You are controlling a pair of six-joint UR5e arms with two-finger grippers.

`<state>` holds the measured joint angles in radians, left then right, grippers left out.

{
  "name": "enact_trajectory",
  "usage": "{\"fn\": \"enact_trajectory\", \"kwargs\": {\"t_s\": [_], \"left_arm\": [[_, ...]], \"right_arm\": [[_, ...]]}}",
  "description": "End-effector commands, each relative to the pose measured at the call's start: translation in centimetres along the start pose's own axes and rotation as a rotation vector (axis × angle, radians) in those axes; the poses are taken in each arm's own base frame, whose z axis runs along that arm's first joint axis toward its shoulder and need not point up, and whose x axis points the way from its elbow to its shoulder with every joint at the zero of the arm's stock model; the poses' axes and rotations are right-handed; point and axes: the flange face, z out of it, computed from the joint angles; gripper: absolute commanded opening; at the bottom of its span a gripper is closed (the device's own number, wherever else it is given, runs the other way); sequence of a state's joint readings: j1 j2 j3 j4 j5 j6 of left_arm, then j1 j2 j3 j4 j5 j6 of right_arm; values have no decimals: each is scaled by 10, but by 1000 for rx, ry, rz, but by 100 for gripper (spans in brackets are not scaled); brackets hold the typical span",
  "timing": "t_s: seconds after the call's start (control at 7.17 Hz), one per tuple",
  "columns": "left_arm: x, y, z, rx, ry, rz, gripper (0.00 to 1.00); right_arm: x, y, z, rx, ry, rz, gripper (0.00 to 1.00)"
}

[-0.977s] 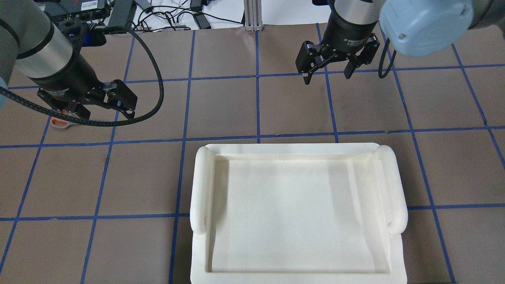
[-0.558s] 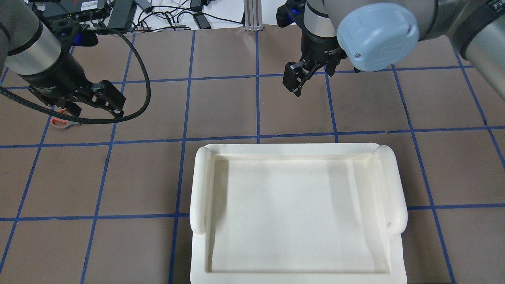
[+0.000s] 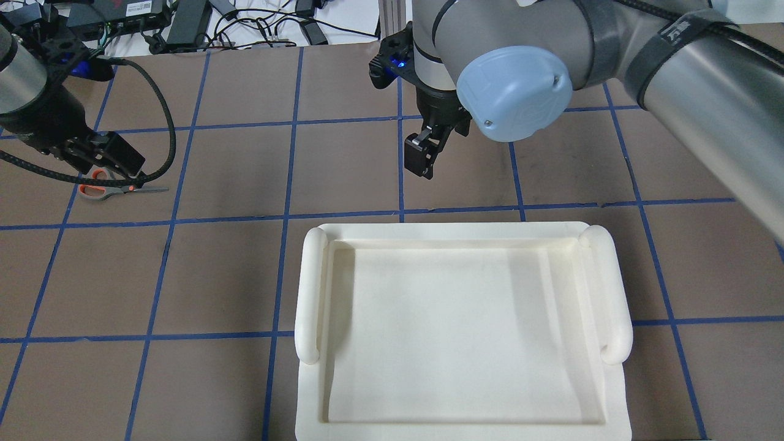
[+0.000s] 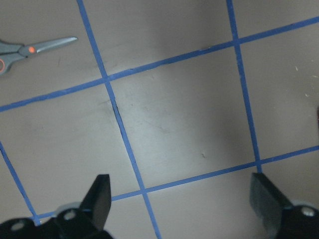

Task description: Place scissors in drawer with both arms

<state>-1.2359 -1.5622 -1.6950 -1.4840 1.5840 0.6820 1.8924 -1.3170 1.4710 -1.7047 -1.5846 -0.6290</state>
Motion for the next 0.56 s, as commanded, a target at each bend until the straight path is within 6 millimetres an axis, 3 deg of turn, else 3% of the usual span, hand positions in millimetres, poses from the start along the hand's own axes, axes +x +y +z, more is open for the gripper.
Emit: {"fn": "enact_trajectory", "kwargs": {"t_s": [0.0, 0.42], "left_arm": [[-44, -14, 33, 4, -7, 225, 100], [-106, -23, 89, -6, 31, 502, 100]], "right_arm": [[-11, -11, 24, 16, -112, -153, 100], [-13, -8, 39, 15, -146, -422, 100]]}}
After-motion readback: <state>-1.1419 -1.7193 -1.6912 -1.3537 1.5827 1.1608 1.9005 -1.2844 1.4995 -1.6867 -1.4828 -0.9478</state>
